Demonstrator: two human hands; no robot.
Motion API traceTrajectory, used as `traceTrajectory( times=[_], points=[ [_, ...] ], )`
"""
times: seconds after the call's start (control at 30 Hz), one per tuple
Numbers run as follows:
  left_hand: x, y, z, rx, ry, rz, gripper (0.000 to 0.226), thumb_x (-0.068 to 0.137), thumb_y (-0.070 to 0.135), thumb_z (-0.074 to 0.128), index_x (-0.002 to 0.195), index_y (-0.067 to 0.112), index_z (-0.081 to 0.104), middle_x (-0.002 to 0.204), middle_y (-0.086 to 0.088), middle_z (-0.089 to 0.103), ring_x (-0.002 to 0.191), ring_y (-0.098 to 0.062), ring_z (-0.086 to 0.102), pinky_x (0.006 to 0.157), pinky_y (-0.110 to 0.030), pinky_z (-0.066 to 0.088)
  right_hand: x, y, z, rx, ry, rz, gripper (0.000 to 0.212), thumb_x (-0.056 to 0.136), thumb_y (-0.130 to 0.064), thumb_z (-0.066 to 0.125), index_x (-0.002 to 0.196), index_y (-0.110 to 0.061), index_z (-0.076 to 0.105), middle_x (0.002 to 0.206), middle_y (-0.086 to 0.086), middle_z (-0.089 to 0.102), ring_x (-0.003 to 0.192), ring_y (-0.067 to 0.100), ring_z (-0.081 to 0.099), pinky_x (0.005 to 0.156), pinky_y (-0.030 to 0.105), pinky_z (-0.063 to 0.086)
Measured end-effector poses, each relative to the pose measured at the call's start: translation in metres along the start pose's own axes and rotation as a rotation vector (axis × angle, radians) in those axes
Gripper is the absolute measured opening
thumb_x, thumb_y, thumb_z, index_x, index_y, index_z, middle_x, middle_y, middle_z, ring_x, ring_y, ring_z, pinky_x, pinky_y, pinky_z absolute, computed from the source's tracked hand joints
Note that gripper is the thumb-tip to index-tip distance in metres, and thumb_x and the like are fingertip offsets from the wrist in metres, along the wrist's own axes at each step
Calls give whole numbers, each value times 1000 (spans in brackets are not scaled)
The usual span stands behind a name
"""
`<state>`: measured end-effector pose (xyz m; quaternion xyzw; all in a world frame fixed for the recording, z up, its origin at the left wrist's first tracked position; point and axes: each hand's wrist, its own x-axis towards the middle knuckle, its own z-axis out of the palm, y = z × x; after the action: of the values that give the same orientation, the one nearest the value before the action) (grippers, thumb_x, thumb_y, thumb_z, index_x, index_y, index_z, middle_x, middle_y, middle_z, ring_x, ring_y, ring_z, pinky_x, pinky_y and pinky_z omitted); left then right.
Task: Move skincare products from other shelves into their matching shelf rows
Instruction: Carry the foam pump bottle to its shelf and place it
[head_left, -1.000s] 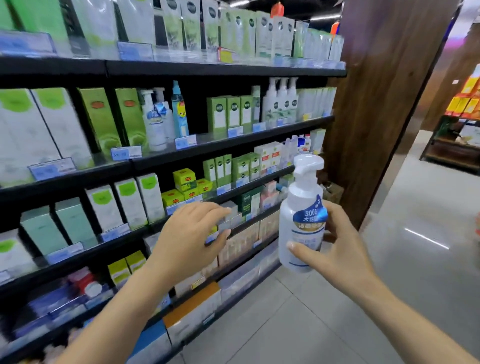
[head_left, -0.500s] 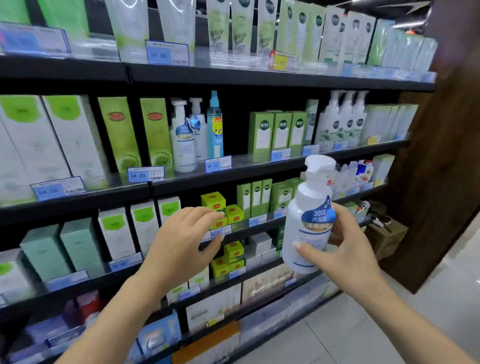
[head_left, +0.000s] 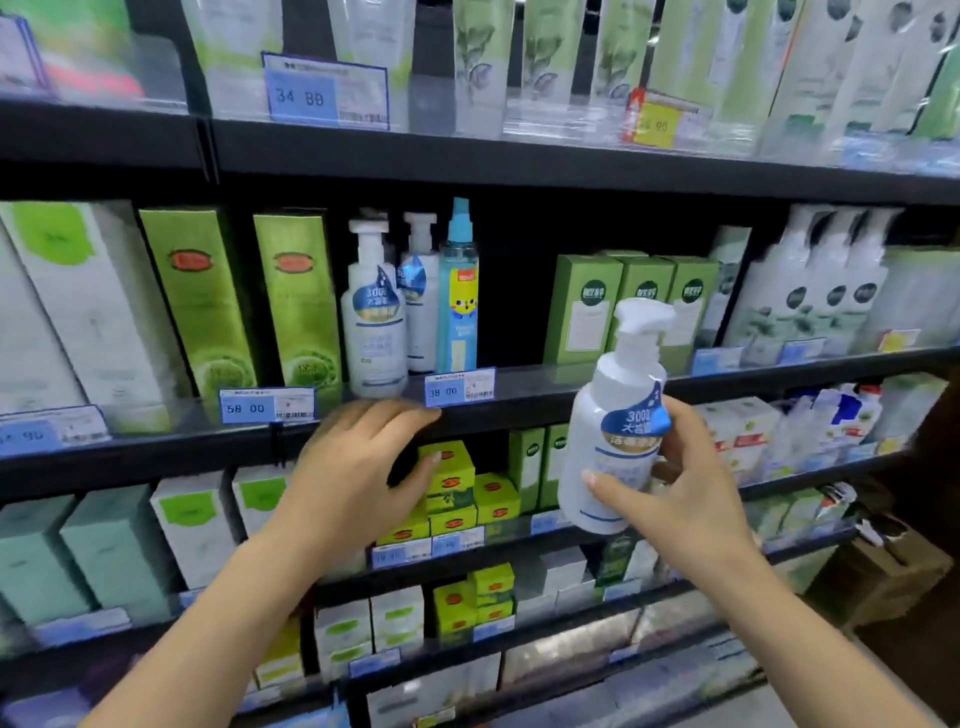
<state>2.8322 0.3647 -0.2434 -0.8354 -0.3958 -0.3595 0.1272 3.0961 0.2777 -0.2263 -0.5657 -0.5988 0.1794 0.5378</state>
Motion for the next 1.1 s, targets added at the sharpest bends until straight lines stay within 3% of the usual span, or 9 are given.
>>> traceTrajectory(
  times=[0.1,0.3,0.43,0.53,0.63,0.77,0.93,1.1],
  points=[
    [18,4,12,32,7,-85,41,86,41,49,114,15,65,109,-1,67,100,-25,61,87,-37,48,30,13,-5,51,-62,-21,65,64,-13,84,111,-41,48,99,-31,63,90,-6,62,68,7,47],
    [52,9,34,55,19,-246,52,86,46,44,126,15,56,129,-3,55,116,-24,52,94,-37,45,82,35,-17,114,-201,-78,64,64,-12,84,109,-42,50,98,-26,66,90,-5,63,69,9,48],
    [68,18,48,-24,77,-386,46,88,41,56,126,15,50,133,1,49,121,-18,47,97,-28,40,109,46,-18,202,-278,-102,62,67,-11,82,113,-38,50,100,-23,66,90,2,65,72,13,51],
    [78,23,57,-90,93,-523,60,88,32,62,140,17,35,129,7,50,118,-10,48,87,-15,35,121,52,-18,250,-329,-115,63,65,-15,83,115,-37,50,101,-22,66,91,1,64,73,13,51],
    [86,26,64,-117,112,-548,63,91,33,60,144,23,29,131,11,54,111,-5,53,77,-6,36,126,54,-20,254,-382,-130,65,63,-19,84,113,-42,48,100,-27,64,91,-3,63,71,10,49],
    [100,31,71,-45,143,-574,52,91,40,58,137,27,38,112,12,61,83,-7,62,67,-26,47,130,57,-24,252,-401,-134,68,59,-30,81,113,-49,45,103,-31,62,94,-6,60,74,10,50],
    [123,30,87,-63,77,-574,49,89,45,59,130,21,44,105,4,69,87,-14,67,69,-33,53,134,63,-31,246,-385,-111,68,59,-32,82,108,-57,42,105,-34,59,97,-9,57,79,18,45],
    [140,43,103,34,43,-549,51,90,50,54,130,21,40,107,3,67,85,-18,65,65,-38,52,138,68,-37,233,-358,-102,69,61,-25,84,106,-56,42,103,-40,57,95,-15,55,75,13,42]
  ],
)
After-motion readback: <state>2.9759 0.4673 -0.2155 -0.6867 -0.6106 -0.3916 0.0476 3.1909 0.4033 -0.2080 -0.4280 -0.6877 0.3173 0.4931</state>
